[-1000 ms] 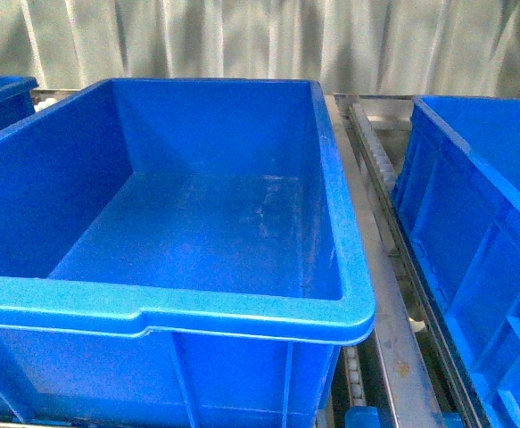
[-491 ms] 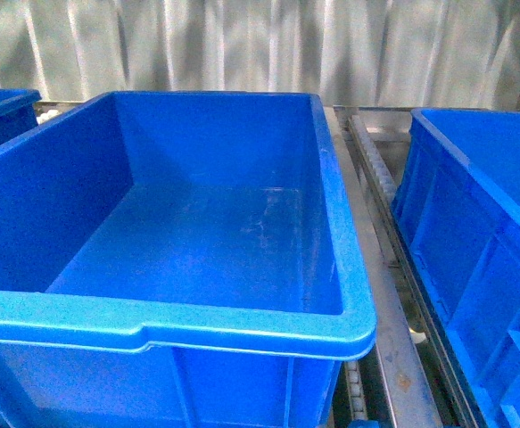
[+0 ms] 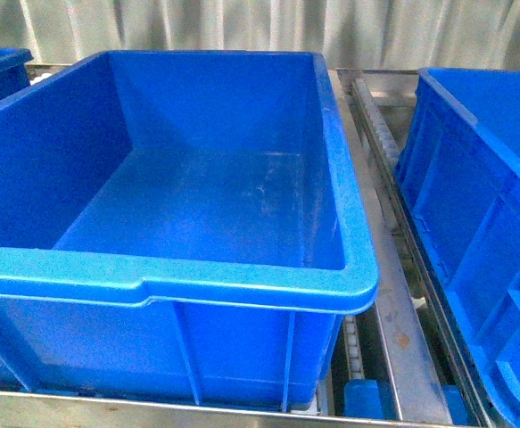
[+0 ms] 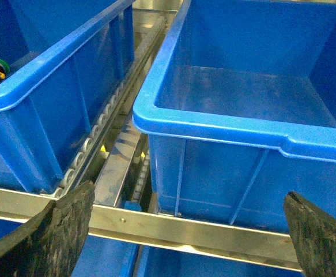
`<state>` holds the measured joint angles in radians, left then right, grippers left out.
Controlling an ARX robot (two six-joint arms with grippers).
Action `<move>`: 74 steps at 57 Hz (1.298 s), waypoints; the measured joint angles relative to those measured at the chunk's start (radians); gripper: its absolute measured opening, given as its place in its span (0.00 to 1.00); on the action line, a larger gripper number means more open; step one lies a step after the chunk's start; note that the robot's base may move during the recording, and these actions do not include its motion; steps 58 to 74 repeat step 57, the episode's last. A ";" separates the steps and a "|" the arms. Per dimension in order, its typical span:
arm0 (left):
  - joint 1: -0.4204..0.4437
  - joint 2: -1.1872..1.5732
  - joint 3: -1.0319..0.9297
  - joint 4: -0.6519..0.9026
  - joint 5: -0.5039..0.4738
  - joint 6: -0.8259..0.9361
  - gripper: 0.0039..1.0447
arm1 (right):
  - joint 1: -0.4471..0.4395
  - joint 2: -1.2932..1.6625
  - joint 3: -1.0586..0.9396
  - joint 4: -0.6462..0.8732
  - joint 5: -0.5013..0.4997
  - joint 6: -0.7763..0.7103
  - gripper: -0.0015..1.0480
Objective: Pick red and yellow buttons and place in box
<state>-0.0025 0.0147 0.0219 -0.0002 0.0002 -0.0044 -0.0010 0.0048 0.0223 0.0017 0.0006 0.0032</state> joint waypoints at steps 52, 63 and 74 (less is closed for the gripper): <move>0.000 0.000 0.000 0.000 0.000 0.000 0.93 | 0.000 0.000 0.000 0.000 0.000 0.000 0.94; 0.000 0.000 0.000 0.000 0.000 0.000 0.93 | 0.000 0.000 0.000 0.000 0.000 0.000 0.94; 0.000 0.000 0.000 0.000 0.000 0.000 0.93 | 0.000 0.000 0.000 0.000 0.000 0.000 0.94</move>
